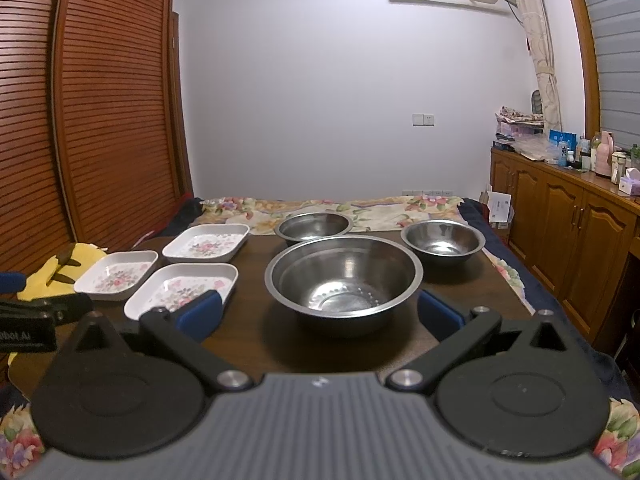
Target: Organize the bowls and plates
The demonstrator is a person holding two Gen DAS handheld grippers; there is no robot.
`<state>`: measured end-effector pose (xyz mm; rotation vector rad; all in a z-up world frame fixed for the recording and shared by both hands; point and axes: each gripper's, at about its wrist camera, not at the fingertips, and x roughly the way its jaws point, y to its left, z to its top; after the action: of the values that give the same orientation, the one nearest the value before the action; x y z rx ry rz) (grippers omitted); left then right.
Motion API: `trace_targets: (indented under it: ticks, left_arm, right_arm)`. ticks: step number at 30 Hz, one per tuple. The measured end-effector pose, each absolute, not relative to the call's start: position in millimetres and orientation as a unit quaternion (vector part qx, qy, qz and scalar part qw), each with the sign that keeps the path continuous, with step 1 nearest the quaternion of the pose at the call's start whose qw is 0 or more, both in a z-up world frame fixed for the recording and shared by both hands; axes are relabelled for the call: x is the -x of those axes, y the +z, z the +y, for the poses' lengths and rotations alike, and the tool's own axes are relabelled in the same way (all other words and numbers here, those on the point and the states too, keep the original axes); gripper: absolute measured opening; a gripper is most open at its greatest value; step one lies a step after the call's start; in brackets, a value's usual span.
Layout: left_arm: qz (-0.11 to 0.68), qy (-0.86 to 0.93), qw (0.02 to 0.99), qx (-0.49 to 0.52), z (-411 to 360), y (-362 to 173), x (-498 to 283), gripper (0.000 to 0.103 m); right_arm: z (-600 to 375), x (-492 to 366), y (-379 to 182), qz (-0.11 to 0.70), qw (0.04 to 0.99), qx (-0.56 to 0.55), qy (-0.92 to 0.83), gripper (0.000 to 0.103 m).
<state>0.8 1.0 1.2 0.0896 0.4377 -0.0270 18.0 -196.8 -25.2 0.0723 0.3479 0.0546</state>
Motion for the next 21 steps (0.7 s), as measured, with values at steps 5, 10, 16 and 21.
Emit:
trace_targets:
  ticks: [5,10,16,21]
  left_arm:
    - [0.216,-0.014,0.975,-0.046,2.3,2.7,1.3,0.103]
    - [0.215,-0.013,0.976,-0.045,6.5,8.2,1.1,0.103]
    - [0.215,-0.013,0.976,-0.045,6.6,8.4,1.1,0.103]
    - [0.215,-0.014,0.975,-0.046,7.4,9.2,0.2,0.103]
  right_arm:
    - [-197.3,-17.9,-25.3,0.172,0.984,-0.037,0.027,0.103]
    - [-198.4,-17.5,-25.8,0.171,0.984,-0.038,0.027,0.103]
    - [-198.3,-18.0,-25.8,0.171,0.984,-0.038,0.026,0.103]
    - [-198.4,-18.4,-25.8,0.171,0.984,-0.038,0.027,0.103]
